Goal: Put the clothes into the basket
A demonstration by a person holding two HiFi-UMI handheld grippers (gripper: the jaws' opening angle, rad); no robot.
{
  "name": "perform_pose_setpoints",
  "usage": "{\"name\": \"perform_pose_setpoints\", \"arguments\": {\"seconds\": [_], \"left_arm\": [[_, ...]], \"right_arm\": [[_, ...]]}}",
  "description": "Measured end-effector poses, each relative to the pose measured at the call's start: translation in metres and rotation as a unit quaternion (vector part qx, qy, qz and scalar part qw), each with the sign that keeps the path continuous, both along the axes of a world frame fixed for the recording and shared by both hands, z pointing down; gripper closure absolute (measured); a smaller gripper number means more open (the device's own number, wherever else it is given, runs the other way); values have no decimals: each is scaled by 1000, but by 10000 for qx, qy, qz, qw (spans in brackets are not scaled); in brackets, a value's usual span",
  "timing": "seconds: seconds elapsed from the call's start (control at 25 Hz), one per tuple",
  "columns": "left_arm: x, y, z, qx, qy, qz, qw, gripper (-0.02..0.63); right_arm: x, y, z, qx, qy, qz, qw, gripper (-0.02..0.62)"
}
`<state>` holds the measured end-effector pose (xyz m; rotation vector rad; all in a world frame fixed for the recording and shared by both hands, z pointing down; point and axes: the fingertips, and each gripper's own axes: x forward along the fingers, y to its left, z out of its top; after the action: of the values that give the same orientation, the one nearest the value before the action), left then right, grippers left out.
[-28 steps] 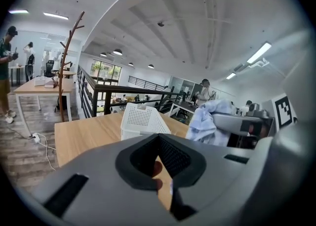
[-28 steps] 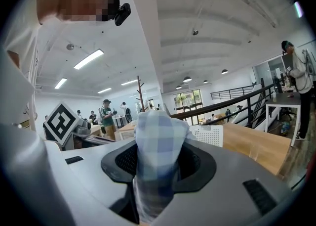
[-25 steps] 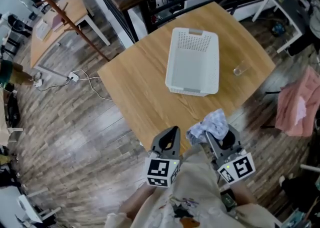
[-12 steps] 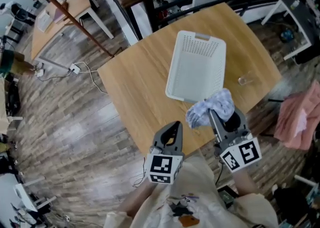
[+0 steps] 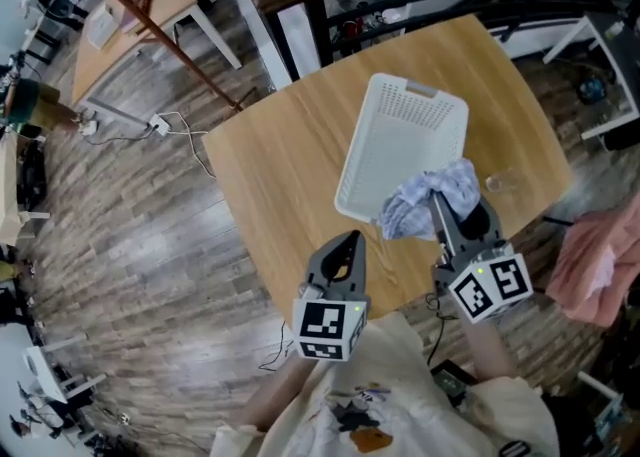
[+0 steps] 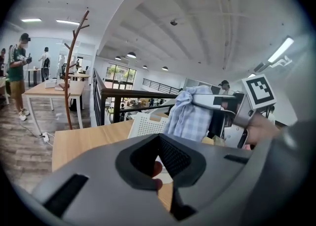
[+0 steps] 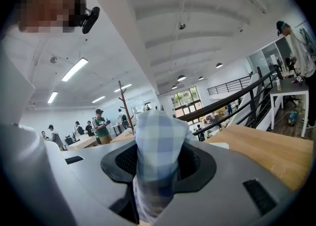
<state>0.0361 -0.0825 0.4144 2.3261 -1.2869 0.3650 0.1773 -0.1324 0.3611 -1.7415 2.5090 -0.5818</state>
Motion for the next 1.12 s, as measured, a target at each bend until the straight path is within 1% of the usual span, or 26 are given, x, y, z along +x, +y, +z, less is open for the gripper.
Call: {"name": "perform_pose_setpoints", "arguments": {"seconds": [0.24, 0.44, 0.64, 0.8, 1.12], "left_arm": [[6, -22, 9, -100, -40, -188, 9998, 606], [6, -34, 18, -185, -32, -267, 9995, 606], [11, -40, 31, -297, -54, -240, 9993, 606], [14, -45, 38, -374, -87, -235, 9990, 606], [14, -56, 61, -581, -120, -286, 9978, 606]], "right_arm": [[2, -36, 19, -295, -88, -133, 9994, 422], [1, -57, 37, -592, -211, -129, 9979, 422], [2, -68, 57, -877, -116, -100, 9960, 422], [3, -72, 74, -1097, -232, -88, 9937, 422], [-1, -87, 113, -1528, -278, -61, 9879, 422]]}}
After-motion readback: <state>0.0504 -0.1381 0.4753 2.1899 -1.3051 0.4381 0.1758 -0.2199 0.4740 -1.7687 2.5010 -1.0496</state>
